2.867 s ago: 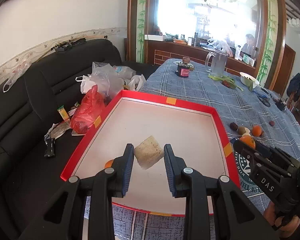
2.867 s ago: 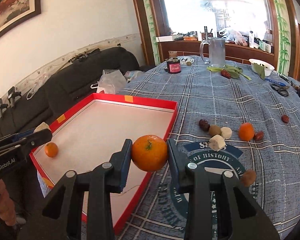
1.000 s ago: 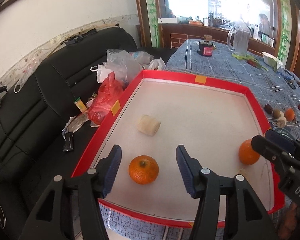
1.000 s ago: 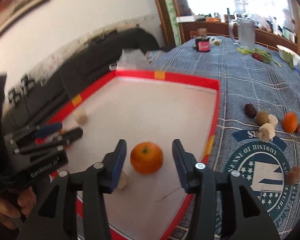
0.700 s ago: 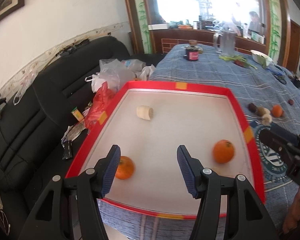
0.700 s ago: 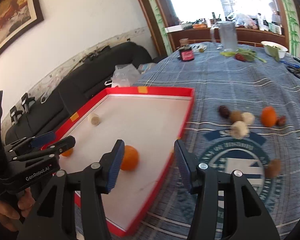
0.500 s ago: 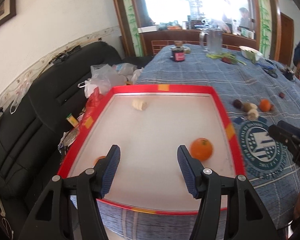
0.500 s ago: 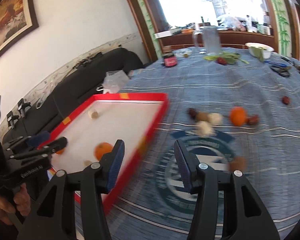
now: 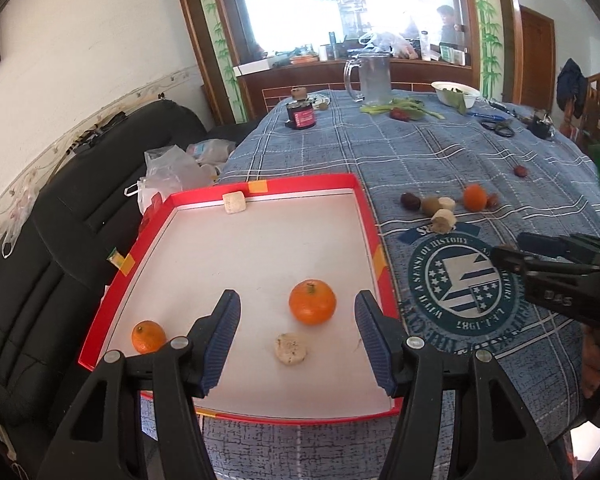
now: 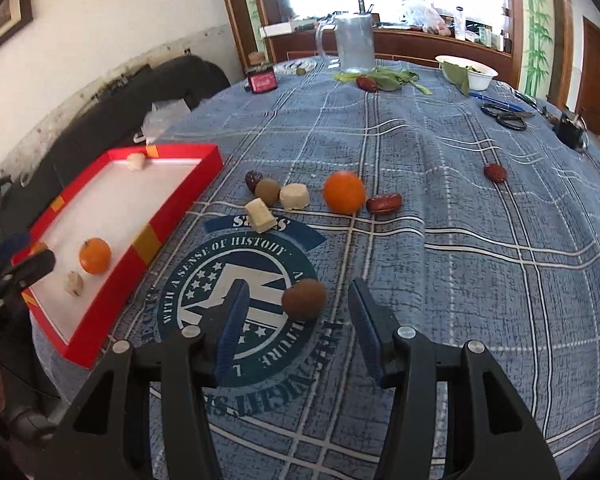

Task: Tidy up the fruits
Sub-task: 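Grasp a brown round fruit with the right while the left grasps a beige cube, then lift the cube with the left toward the red tray while the right holds the brown fruit, then open the left to drop the cube in the tray while the right releases the brown fruit there, then move both grippers back toward the fruits on the tablecloth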

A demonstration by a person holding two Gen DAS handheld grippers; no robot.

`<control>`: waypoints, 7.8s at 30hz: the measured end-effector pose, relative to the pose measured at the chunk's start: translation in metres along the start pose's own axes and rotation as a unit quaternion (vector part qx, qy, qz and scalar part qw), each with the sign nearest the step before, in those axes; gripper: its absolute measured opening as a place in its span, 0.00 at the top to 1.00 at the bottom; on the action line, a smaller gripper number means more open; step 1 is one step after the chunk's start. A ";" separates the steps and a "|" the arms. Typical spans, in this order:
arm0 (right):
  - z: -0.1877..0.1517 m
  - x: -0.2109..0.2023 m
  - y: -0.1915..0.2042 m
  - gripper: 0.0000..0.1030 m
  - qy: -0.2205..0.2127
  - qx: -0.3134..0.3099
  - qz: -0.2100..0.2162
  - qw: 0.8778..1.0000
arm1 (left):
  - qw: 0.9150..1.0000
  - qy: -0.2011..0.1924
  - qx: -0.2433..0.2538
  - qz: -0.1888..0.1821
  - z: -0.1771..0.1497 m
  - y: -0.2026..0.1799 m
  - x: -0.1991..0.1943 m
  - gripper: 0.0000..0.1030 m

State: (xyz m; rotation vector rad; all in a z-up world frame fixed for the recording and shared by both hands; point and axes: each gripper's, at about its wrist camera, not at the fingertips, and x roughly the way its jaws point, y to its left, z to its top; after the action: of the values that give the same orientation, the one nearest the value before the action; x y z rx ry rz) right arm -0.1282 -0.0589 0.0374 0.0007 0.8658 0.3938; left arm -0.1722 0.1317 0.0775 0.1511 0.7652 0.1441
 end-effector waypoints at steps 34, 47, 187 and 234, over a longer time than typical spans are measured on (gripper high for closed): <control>0.025 -0.009 -0.094 0.73 -0.085 0.150 0.024 0.985 | 0.994 0.060 0.033 -0.088 0.058 -0.118 0.090 0.43; 0.024 -0.002 -0.098 0.73 -0.071 0.156 0.024 0.985 | 0.992 0.070 0.028 -0.105 0.057 -0.122 0.103 0.73; 0.018 -0.026 -0.076 0.42 -0.100 0.218 0.095 0.966 | 0.999 0.020 -0.001 0.028 0.010 -0.032 0.006 0.23; 0.080 0.055 -0.071 0.42 0.028 0.109 0.077 0.991 | 0.999 0.032 0.018 -0.019 0.017 -0.068 0.021 0.23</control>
State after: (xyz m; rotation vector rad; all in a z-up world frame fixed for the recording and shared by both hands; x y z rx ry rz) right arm -0.0128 -0.0938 0.0372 0.2611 0.9641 0.4432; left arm -0.1401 0.0673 0.0628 0.1668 0.8339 0.1000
